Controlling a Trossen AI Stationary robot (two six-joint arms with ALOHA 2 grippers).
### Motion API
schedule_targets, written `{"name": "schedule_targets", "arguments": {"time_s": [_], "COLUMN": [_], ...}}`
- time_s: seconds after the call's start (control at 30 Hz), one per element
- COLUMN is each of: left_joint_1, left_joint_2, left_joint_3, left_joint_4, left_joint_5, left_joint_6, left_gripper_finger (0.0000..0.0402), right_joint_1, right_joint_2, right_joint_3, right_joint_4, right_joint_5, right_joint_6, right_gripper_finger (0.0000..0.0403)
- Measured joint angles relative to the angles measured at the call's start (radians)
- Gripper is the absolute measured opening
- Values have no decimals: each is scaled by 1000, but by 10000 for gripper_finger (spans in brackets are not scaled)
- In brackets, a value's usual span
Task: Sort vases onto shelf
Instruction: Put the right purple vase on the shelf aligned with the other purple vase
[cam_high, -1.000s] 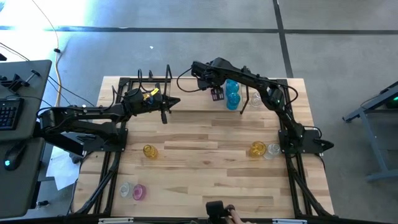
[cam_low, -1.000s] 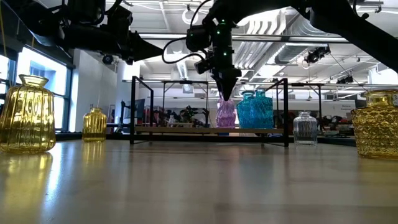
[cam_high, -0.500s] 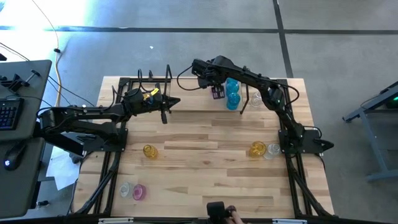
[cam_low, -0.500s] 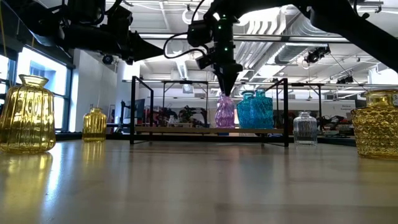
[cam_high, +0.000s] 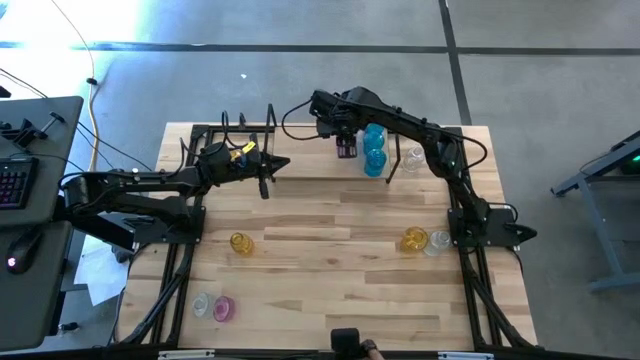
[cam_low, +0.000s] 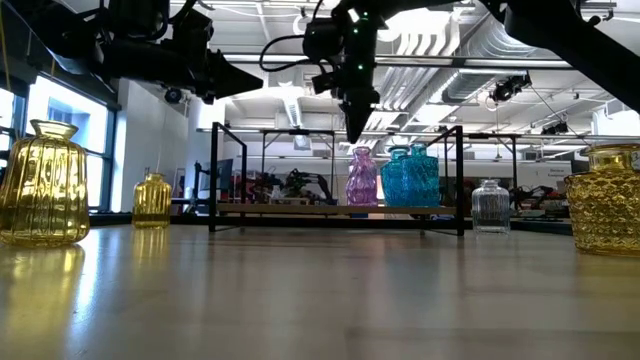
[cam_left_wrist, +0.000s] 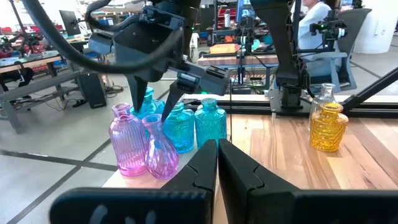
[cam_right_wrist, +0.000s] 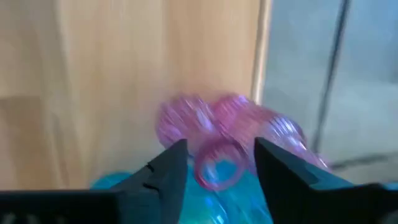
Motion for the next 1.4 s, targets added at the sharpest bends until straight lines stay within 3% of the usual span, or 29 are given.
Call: {"name": "schedule_targets", "arguments": {"time_s": [0.27,0.4,1.07,1.4], "left_joint_1": [0,0,0,0], "left_joint_2": [0,0,0,0], "left_joint_3": [0,0,0,0], "left_joint_4": [0,0,-2,-6], "left_joint_5": [0,0,0,0], "left_joint_6": [0,0,0,0], "left_gripper_finger": [5,5,5,5], "right_joint_1": [-6,-13,-27,11], "right_joint_2": [0,1,1,-8], "right_joint_3": [-7,-48,-80,1], "right_joint_4": [66,66,45,7], "right_joint_5": [-106,-99,-55,-55], "right_joint_6": [-2,-3,24,21], "right_gripper_finger": [47,6,16,16]}}
